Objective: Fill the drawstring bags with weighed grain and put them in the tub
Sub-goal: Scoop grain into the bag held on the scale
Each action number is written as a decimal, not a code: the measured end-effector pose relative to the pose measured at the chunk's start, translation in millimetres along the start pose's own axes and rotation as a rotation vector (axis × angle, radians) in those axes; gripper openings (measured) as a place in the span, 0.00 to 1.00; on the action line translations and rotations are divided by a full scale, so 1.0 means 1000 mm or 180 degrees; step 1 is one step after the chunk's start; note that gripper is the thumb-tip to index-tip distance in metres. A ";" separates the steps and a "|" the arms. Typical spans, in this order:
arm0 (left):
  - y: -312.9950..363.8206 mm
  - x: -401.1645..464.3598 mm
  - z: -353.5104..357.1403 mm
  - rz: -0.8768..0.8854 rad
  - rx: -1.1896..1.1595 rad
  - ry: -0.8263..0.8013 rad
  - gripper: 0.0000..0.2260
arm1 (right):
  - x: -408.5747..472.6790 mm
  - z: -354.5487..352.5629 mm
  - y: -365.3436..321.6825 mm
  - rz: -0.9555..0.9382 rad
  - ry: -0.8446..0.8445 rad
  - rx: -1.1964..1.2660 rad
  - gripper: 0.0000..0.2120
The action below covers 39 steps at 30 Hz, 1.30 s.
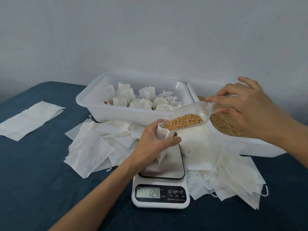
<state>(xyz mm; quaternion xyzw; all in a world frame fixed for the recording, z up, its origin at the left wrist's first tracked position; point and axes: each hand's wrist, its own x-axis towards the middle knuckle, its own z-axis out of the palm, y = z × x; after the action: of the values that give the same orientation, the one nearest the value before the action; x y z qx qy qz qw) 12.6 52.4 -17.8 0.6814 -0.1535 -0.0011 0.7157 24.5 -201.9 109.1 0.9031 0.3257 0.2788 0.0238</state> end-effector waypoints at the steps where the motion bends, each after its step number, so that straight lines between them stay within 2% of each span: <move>1: 0.000 0.000 0.000 -0.0002 -0.0008 -0.0012 0.11 | 0.000 0.000 0.001 -0.0002 0.0002 -0.0008 0.19; 27: -0.002 0.001 -0.002 0.0019 -0.0079 -0.0065 0.11 | 0.002 -0.003 -0.003 -0.0067 0.0036 -0.0069 0.17; 36: -0.002 0.001 -0.001 0.0038 -0.0065 -0.0029 0.11 | -0.002 0.000 0.000 0.0004 -0.0059 -0.0069 0.22; 39: -0.003 0.001 -0.001 0.0019 -0.0044 -0.0013 0.11 | -0.002 0.002 0.001 -0.0021 -0.0061 -0.0058 0.20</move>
<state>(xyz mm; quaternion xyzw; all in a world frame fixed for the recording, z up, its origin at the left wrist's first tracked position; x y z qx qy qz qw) 14.3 53.2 -20.2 0.6759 -0.1570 -0.0013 0.7201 25.1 -203.9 106.8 0.9044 0.3259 0.2730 0.0361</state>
